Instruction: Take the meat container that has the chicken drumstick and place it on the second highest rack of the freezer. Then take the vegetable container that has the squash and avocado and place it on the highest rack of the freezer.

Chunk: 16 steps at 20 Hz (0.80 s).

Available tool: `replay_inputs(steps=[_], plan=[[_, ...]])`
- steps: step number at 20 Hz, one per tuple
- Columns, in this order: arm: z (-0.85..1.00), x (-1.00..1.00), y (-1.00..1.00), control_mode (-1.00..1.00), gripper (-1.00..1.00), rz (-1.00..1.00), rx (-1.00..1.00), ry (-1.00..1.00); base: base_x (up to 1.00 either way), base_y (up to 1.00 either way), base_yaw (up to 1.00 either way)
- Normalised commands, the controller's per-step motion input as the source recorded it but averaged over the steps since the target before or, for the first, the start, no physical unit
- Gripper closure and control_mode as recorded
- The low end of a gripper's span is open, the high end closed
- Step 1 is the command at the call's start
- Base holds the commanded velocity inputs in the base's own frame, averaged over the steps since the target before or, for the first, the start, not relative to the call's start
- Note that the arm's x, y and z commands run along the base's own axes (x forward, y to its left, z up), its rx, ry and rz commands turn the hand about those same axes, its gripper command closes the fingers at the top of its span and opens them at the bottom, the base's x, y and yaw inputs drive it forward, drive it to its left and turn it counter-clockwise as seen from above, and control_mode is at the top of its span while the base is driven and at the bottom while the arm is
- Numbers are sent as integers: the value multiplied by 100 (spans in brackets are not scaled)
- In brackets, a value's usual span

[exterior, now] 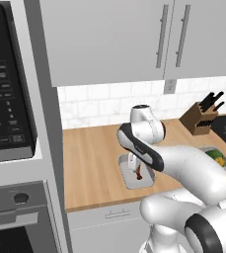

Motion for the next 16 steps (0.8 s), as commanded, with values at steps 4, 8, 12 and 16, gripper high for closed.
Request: replay_inputs(steps=[4, 8, 12, 16], plan=[[-63, 33, 1, -100, -100, 3, 0, -1, 0, 0, 0], [-61, 16, 2, -100, -100, 2, 0, 0, 0, 0, 0], [-51, 0, 3, -100, -100, 0, 0, 0, 0, 0, 0], [-31, -3, 0, -100, -100, 0, 0, 0, 0, 0, 0]])
